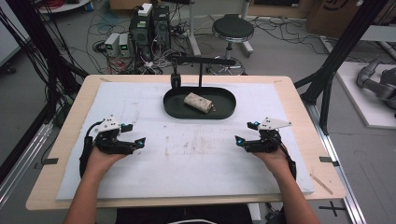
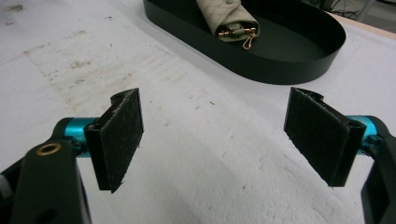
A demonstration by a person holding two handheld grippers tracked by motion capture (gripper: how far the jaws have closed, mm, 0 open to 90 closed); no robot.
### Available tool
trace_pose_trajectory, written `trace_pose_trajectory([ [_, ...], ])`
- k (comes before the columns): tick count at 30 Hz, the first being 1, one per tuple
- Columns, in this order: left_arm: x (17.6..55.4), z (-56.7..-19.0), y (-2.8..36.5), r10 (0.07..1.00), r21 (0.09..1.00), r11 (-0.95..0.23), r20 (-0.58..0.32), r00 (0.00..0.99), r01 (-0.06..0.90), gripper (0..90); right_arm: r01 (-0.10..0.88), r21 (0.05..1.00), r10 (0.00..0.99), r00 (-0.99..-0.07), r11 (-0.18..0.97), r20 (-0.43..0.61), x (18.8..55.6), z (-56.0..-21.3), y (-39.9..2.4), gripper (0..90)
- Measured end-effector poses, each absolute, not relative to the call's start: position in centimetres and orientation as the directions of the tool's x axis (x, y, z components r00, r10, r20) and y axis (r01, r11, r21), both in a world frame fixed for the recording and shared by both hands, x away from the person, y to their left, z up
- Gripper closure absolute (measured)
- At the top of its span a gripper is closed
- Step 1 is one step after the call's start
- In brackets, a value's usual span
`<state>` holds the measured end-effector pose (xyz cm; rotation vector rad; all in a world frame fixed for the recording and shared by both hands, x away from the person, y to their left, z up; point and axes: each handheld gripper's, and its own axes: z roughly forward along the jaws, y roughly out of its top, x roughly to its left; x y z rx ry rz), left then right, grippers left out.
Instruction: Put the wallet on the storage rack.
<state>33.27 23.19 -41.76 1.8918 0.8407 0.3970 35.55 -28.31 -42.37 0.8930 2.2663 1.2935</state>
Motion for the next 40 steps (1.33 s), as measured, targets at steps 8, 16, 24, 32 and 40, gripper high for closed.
trace_pose_trajectory([
  [8,32.8,-42.6,22.4,0.699,0.881,-0.290,-0.070,0.711,0.373,18.0,0.355,0.860,0.699,-0.715,0.366,-0.002,35.8,-42.8,-28.7,19.3],
  [16,33.0,-42.8,21.9,0.690,0.881,-0.308,-0.053,0.722,0.359,18.0,0.369,0.854,0.706,-0.708,0.367,0.003,35.9,-43.1,-28.8,19.2],
  [24,33.1,-42.7,22.1,0.693,0.884,-0.299,-0.058,0.719,0.360,18.0,0.373,0.858,0.711,-0.703,0.353,0.012,36.0,-43.0,-28.9,19.2],
  [32,33.1,-42.7,22.3,0.695,0.883,-0.298,-0.058,0.716,0.361,18.0,0.376,0.857,0.712,-0.702,0.352,0.016,36.0,-43.1,-29.0,19.3],
  [40,33.2,-42.7,22.3,0.697,0.885,-0.295,-0.059,0.714,0.361,18.0,0.383,0.855,0.715,-0.698,0.351,0.019,36.0,-43.0,-29.1,19.3],
])
